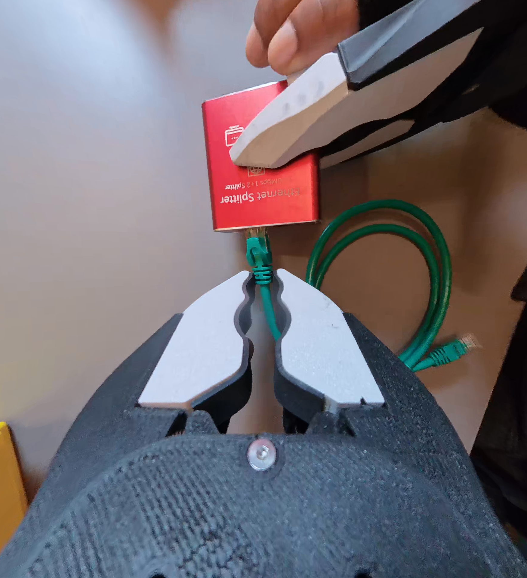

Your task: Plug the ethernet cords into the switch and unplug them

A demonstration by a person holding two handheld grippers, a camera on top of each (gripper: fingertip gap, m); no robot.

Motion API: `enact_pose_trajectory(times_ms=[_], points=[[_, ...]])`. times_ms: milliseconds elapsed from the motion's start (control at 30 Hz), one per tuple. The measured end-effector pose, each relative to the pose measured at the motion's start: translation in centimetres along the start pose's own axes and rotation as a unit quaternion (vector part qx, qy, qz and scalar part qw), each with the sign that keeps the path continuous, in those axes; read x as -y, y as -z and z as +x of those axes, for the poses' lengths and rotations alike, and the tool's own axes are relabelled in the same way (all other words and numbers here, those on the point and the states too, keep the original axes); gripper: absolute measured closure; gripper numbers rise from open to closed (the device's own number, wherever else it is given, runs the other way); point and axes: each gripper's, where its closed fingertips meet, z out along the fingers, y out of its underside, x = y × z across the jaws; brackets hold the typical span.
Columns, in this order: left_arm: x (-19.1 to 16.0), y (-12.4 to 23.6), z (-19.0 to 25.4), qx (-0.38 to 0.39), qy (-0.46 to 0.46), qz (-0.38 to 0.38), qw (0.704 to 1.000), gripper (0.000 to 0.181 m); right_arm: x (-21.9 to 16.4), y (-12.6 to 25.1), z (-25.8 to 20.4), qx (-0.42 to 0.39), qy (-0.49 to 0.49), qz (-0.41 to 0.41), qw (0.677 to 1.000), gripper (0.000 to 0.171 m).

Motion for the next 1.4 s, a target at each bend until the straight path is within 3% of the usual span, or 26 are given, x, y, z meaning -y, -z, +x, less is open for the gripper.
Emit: enact_pose_trajectory(times_ms=[33,233,467,567,900,1067,1233,1400], points=[[0.0,0.0,0.4,-0.013,-0.004,0.008,1.0,0.172,0.2,0.2,-0.2,0.007,-0.005,0.008,1.0,0.145],[0.1,0.1,1.7,-0.075,-0.003,0.053,0.996,0.172,0.9,0.9,-0.9,0.03,-0.012,0.032,0.999,0.145],[0.2,-0.4,0.5,-0.067,0.029,0.085,0.994,0.171,3.1,1.9,-0.8,0.041,-0.03,0.061,0.997,0.145],[0.7,0.1,0.8,-0.045,0.003,0.093,0.995,0.171,2.5,2.0,-0.5,0.042,-0.056,0.07,0.995,0.145],[2.4,2.6,1.7,-0.103,0.044,0.172,0.979,0.171,-0.1,1.6,1.4,0.011,-0.115,0.018,0.993,0.141],[2.1,2.2,2.0,-0.101,0.042,0.162,0.981,0.172,-0.4,1.3,0.6,0.017,-0.086,0.007,0.996,0.143],[1.4,1.8,2.3,-0.079,-0.002,0.14,0.987,0.172,1.6,2.2,0.4,0.036,-0.084,0.057,0.994,0.143],[1.2,1.5,4.0,-0.113,-0.047,0.14,0.983,0.172,2.4,3.0,-0.5,0.068,-0.097,0.091,0.989,0.143]])
